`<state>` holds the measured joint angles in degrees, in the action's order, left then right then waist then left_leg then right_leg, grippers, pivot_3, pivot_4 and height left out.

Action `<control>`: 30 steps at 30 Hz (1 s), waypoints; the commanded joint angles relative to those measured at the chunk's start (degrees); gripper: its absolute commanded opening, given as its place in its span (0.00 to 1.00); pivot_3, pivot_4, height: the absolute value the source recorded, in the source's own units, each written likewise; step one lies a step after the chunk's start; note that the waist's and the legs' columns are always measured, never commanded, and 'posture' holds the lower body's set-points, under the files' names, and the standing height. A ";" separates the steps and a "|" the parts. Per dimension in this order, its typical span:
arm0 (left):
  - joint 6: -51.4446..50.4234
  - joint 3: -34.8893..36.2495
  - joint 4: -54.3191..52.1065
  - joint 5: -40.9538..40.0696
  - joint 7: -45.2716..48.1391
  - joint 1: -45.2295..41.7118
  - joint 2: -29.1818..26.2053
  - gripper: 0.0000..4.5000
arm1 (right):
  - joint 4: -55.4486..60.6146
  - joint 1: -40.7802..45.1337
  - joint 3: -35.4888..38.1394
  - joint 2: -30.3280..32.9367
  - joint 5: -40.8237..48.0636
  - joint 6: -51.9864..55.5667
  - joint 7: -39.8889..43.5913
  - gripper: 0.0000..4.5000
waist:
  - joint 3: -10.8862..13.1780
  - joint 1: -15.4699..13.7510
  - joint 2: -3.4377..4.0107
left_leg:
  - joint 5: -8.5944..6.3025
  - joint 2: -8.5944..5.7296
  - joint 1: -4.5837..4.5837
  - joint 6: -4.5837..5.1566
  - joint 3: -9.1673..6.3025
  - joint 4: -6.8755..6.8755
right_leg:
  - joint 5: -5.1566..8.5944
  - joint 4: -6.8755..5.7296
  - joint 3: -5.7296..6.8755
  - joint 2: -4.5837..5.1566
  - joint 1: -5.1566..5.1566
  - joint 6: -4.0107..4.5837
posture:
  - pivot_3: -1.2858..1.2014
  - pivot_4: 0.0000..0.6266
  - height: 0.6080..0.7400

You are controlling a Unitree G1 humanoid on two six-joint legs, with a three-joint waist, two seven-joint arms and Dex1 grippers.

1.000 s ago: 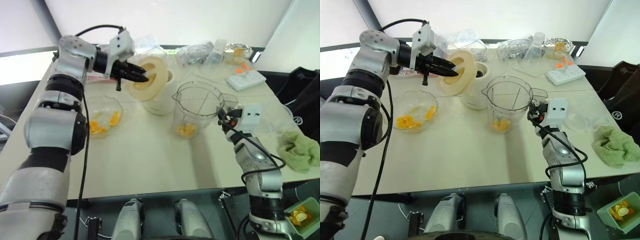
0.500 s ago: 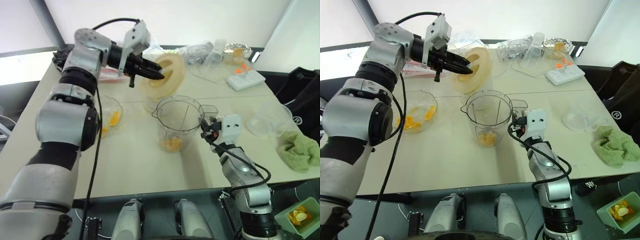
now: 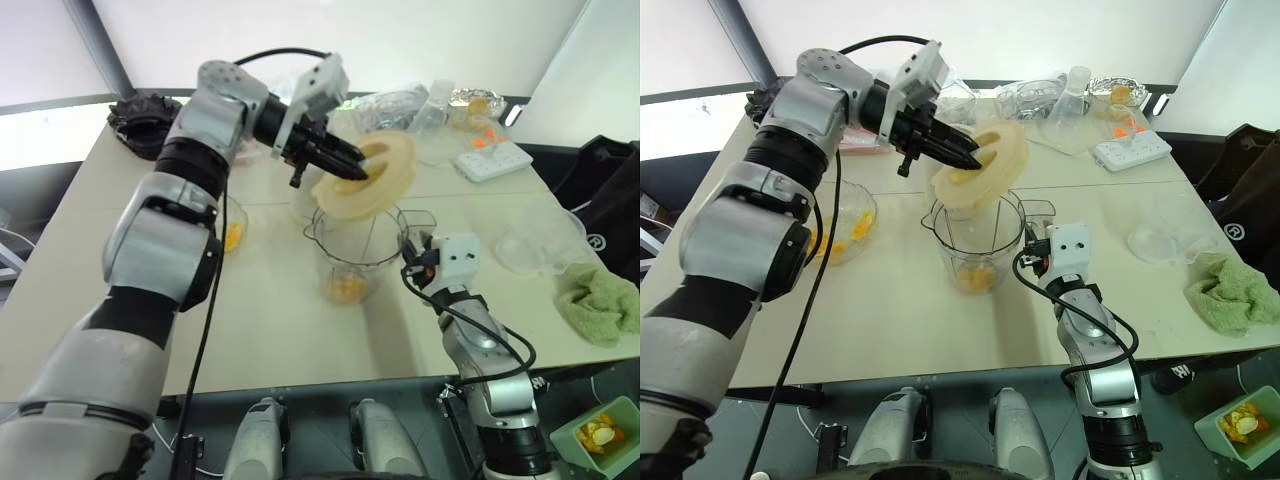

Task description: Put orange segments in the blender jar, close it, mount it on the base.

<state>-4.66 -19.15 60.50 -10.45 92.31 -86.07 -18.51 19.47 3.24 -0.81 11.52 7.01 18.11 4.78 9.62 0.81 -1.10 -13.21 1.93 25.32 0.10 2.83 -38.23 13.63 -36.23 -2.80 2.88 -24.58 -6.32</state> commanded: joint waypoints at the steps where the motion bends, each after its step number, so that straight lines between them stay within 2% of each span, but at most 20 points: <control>1: 0.95 -4.42 -3.10 -3.87 0.19 -0.49 -0.20 0.09 | 0.51 -1.00 0.78 -0.29 -1.67 0.17 -0.95 0.25 | 0.00 0.06 0.00 | 0.00 0.00 0.00 0.00 0.00 0.00 | 0.00 0.00 0.00 0.00 0.00 0.01 | 0.52 0.24 1.00; 7: 2.15 -10.93 -3.50 -7.36 0.19 -0.46 -0.21 0.09 | 0.80 -1.11 0.22 -0.98 -2.38 0.01 -1.67 0.25 | -0.01 0.03 0.00 | 0.00 0.00 -0.03 0.00 0.00 -0.01 | 0.01 0.00 -0.02 -0.01 0.00 0.02 | 0.52 0.24 1.00; 10: 5.28 -14.45 -1.39 -5.81 0.19 -0.14 1.29 0.09 | 1.21 -1.43 0.48 -2.13 -2.40 -0.22 -2.59 0.25 | -0.02 -0.11 0.00 | 0.00 0.00 -0.04 0.00 0.00 -0.01 | 0.02 0.00 -0.02 -0.01 0.02 0.03 | 0.52 0.24 1.00; 19: 11.56 -28.82 -2.50 -8.25 0.19 1.02 0.71 0.09 | 1.69 -2.05 0.38 -4.35 -2.70 -1.98 -3.75 0.25 | -0.07 -0.05 0.01 | 0.00 0.00 -0.21 0.00 -0.02 -0.05 | 0.04 0.01 -0.04 0.00 0.19 0.09 | 0.52 0.24 1.00; 30: 11.80 -31.96 -0.88 -9.34 0.19 0.26 1.06 0.09 | 1.92 -1.67 2.19 -9.10 2.67 -7.89 -1.26 0.25 | -0.11 0.04 -0.06 | 0.00 0.00 -0.24 0.00 -0.01 -0.05 | 0.05 0.07 -0.07 0.00 0.25 0.10 | 0.52 0.24 1.00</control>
<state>7.12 -47.39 59.54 -21.23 92.06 -87.52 -18.30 18.47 0.21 0.65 3.37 7.25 13.48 3.13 9.51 0.85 -1.16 -13.21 1.93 25.08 0.10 2.83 -38.27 13.68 -36.15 -2.86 2.88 -24.34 -6.22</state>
